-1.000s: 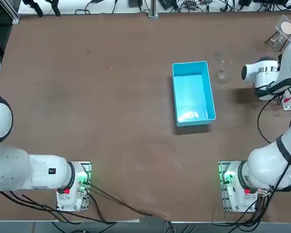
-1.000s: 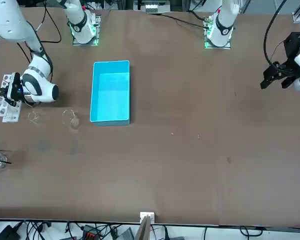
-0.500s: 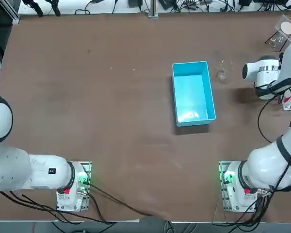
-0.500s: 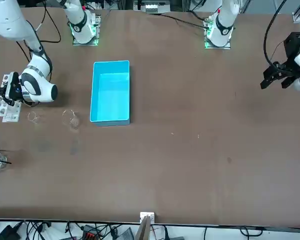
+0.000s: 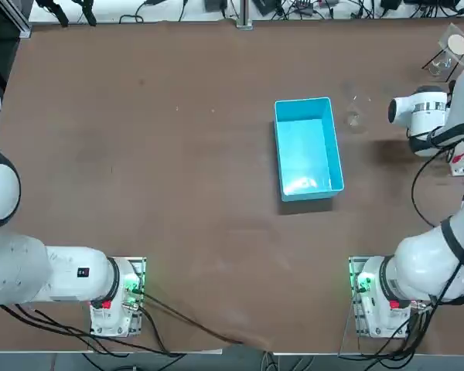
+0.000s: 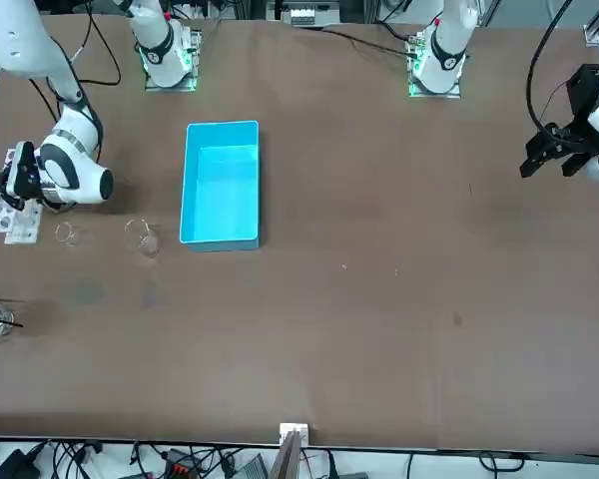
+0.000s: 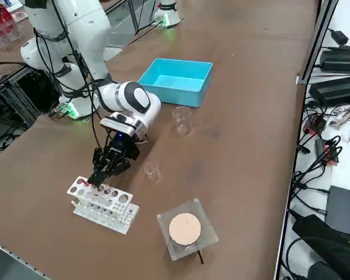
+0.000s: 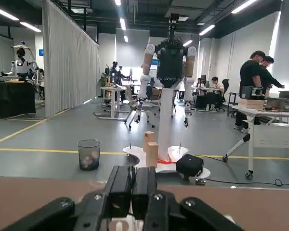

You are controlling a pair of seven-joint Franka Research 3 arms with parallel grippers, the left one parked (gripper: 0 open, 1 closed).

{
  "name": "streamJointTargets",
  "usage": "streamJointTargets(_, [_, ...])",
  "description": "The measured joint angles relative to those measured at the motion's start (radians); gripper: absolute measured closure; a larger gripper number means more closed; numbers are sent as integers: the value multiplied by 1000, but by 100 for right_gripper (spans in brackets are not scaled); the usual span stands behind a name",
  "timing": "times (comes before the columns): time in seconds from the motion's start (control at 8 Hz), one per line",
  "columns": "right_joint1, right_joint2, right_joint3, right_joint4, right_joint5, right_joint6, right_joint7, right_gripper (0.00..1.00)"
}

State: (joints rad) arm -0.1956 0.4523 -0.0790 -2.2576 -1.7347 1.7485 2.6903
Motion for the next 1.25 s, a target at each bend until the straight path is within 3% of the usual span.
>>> streamJointTargets(0.62, [-3, -176, 6, -38, 66, 3, -173, 95])
streamJointTargets(0.88, [20, -253, 18, -35, 170, 14, -303, 95])
streamJointTargets(1.25, [152, -330, 26, 46, 405, 17, -520, 95])
